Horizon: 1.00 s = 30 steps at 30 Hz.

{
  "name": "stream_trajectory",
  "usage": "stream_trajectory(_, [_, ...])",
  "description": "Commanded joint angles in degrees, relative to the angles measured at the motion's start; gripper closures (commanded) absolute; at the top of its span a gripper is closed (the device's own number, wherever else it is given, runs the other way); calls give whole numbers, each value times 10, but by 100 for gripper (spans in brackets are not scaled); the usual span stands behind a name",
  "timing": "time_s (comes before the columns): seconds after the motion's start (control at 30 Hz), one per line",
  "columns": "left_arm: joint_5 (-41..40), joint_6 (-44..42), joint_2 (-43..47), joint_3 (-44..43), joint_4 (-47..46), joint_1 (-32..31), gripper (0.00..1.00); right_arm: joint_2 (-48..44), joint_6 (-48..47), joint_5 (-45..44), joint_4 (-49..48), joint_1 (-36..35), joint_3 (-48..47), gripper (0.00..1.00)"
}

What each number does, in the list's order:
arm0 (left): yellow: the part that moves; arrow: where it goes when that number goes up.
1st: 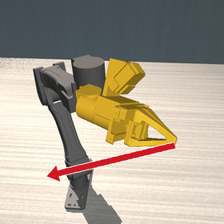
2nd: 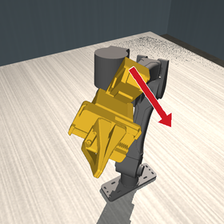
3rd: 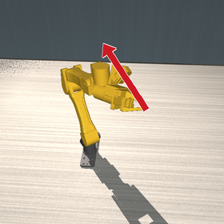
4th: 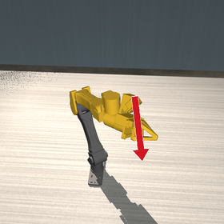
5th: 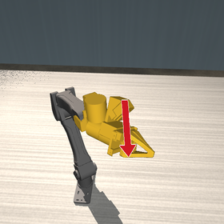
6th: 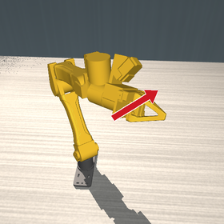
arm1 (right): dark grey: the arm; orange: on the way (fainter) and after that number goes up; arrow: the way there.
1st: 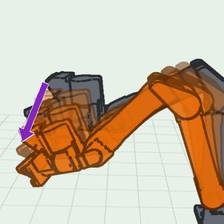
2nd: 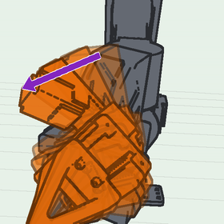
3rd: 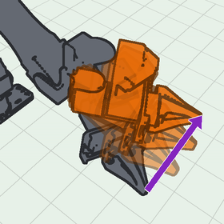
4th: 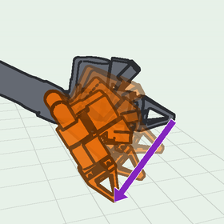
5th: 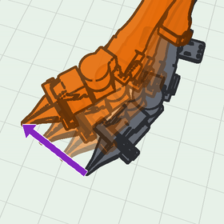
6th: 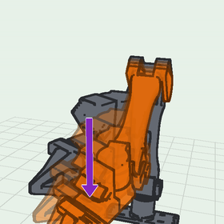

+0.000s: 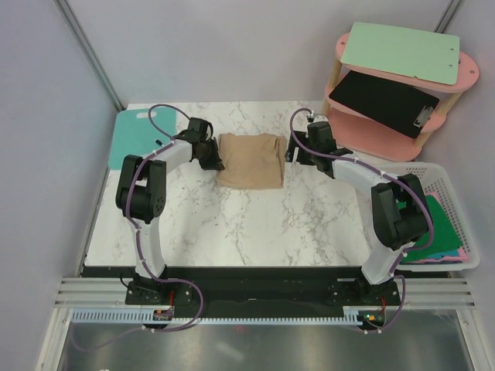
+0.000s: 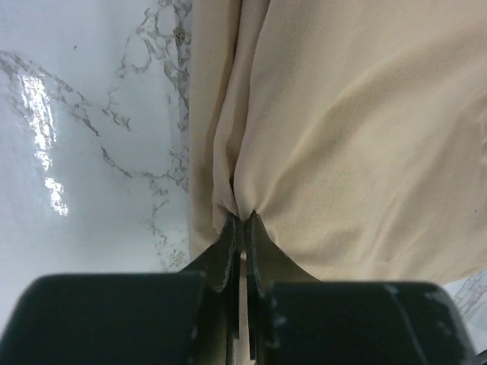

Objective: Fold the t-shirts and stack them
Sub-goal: Put the neatly folded tshirt into the corner of the board with the left arm

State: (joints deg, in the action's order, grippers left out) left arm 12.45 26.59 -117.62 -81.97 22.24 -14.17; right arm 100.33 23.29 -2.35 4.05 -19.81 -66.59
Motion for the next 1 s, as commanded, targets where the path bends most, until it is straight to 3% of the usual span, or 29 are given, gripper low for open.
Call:
stream_trajectory(0.0, [-26,-7,12,25,16,-2,98,-4,1,13,0,2,15,14])
stream_trajectory(0.27, [-151,2,157,124,139,0,98,-8,-3,22,3,1,25,13])
stream_trajectory(0.4, [-259,15,187,121,270,2,98,-9,-2,23,5,1,29,13])
stream_trajectory(0.47, [-322,29,201,125,288,12,98,-9,1,37,5,1,30,13])
stream_trajectory(0.57, [-341,29,218,125,299,39,93,-8,3,46,6,2,29,13])
stream_trajectory(0.63, [-336,22,223,107,304,48,63,-8,3,49,7,2,31,13])
stream_trajectory(0.67, [-334,21,224,98,305,49,54,-9,3,49,8,2,33,12])
stream_trajectory(0.7, [-330,18,224,88,308,49,33,-10,1,49,8,1,35,12])
stream_trajectory(0.77, [-318,16,234,59,308,46,21,-13,0,45,9,0,37,12])
stream_trajectory(0.8, [-316,15,238,51,308,42,5,-14,-2,45,9,1,37,12])
stream_trajectory(0.97, [-299,-7,244,-15,283,-29,0,-10,-5,36,9,1,37,12])
